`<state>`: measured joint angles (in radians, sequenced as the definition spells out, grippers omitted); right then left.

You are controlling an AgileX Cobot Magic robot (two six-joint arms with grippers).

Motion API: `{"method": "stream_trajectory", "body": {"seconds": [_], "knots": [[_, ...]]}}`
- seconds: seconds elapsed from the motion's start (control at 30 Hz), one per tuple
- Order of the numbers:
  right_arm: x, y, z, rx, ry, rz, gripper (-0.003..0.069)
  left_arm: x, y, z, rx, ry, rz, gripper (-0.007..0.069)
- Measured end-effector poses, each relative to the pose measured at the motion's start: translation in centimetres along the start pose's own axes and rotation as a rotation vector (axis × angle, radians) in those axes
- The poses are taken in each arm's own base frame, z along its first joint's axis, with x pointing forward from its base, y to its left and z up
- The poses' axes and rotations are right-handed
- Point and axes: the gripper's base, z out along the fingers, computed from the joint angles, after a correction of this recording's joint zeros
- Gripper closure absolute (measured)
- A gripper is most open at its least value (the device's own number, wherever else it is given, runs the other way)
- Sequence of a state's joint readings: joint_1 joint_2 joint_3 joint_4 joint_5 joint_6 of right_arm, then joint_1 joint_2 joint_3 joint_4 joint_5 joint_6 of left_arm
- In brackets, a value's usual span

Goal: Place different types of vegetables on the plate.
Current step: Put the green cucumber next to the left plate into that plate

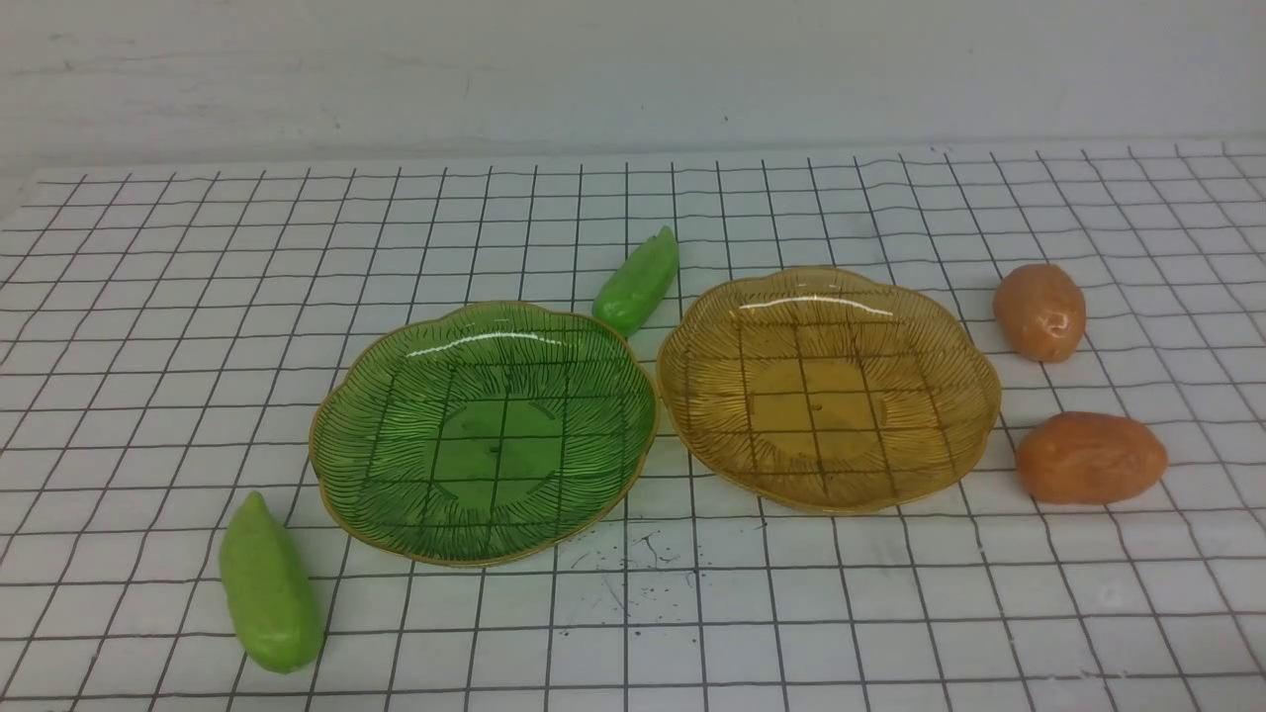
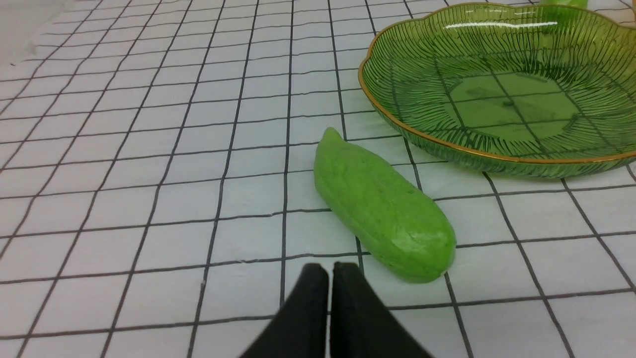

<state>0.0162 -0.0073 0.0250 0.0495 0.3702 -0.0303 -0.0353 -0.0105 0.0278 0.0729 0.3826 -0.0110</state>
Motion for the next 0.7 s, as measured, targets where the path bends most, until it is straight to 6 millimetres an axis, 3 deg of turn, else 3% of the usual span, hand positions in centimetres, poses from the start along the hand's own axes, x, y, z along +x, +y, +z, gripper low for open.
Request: {"method": "stream_trajectory", "body": {"seconds": [0.23, 0.4, 0.7], "knots": [[0.0, 0.0, 0.0, 0.000, 0.000, 0.000, 0.0674, -0.2, -0.1, 0.0, 0.011, -0.023, -0.043, 0.0632], [0.0, 0.0, 0.0, 0.000, 0.000, 0.000, 0.0674, -1.8, -0.5, -0.2, 0.103, -0.188, -0.453, 0.0632], [0.0, 0.0, 0.0, 0.001, 0.000, -0.004, 0.0674, -3.9, 0.4, -0.9, 0.158, -0.436, -0.891, 0.0632]]}}
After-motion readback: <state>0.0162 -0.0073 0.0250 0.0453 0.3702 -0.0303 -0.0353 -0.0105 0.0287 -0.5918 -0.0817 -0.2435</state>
